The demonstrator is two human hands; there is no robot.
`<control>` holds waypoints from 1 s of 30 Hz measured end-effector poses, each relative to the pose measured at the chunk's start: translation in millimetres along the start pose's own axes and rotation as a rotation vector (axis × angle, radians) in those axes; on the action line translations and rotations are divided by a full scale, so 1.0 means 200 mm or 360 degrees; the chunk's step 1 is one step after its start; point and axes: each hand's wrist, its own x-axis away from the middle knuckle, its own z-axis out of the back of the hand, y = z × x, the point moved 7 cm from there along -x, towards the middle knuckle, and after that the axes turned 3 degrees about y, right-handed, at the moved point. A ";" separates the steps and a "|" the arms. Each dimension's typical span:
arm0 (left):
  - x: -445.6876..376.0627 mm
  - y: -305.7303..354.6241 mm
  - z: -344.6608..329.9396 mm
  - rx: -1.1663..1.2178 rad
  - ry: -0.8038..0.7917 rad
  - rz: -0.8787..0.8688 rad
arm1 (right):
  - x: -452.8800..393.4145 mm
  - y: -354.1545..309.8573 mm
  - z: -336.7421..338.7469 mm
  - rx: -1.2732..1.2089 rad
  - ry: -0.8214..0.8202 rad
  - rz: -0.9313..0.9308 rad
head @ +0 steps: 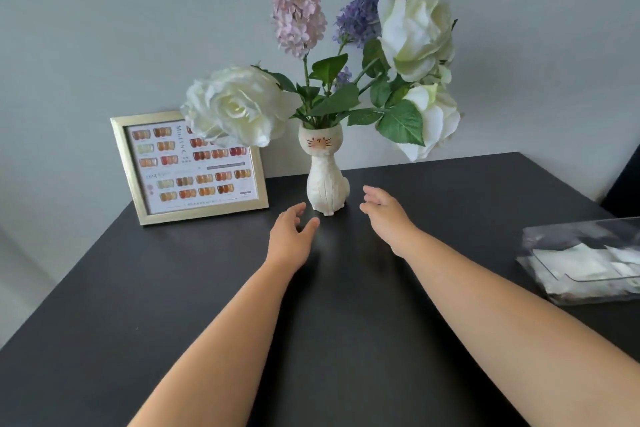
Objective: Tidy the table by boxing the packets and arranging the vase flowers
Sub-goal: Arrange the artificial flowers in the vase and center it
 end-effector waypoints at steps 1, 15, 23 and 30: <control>-0.02 0.00 -0.01 -0.0034 -0.0001 -0.0035 | -0.01 0.03 -0.02 0.0009 0.0028 -0.0003; -0.25 0.04 -0.12 0.0121 -0.0089 -0.0202 | -0.18 0.00 -0.17 0.0435 0.0137 0.0203; -0.20 0.03 -0.11 0.0183 -0.0070 -0.0255 | -0.14 0.02 -0.16 0.0308 0.0140 0.0184; -0.10 0.05 -0.08 0.0163 -0.0095 -0.0316 | -0.03 0.03 -0.13 0.0366 0.0108 0.0197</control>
